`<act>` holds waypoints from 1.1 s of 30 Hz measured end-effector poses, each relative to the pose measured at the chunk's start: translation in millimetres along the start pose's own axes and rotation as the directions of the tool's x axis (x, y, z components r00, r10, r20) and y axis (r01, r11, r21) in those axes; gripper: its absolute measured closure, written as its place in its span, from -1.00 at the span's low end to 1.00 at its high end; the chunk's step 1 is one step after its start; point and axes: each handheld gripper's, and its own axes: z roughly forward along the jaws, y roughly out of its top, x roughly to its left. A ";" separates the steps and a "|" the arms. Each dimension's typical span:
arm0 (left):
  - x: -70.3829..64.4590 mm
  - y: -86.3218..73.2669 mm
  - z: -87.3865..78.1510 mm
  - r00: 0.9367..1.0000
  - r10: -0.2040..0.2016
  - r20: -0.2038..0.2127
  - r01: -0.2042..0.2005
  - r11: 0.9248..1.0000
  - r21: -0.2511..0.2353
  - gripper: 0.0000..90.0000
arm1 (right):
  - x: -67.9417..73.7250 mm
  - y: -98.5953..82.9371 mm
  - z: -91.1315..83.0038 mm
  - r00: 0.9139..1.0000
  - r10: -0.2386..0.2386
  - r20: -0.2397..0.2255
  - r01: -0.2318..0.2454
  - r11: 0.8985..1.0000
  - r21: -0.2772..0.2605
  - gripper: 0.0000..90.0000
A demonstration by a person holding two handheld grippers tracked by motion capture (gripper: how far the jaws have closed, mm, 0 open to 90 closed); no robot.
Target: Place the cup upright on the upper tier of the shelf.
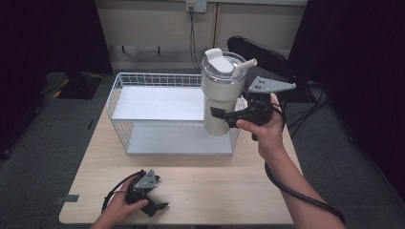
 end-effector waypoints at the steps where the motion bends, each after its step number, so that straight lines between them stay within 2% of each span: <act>1: 0.0 0.0 0.0 1.000 0.000 0.000 0.000 1.000 0.000 -1.00 | -0.5 1.5 0.7 1.000 0.000 0.001 0.000 1.000 0.000 -0.77; 11: 0.0 0.0 0.0 1.000 0.000 0.000 0.000 1.000 0.000 -1.00 | -3.2 14.9 14.2 1.000 -0.003 0.019 0.003 1.000 0.005 -0.77; 22: 0.0 0.1 -0.1 1.000 0.000 0.002 0.000 1.000 0.001 -1.00 | -5.6 19.2 32.5 1.000 -0.009 0.029 0.009 1.000 0.013 -0.77; 33: 0.0 0.1 -0.1 1.000 0.000 0.002 0.000 1.000 0.000 -1.00 | -14.8 21.5 51.6 0.999 0.002 0.052 -0.003 1.000 0.011 -0.77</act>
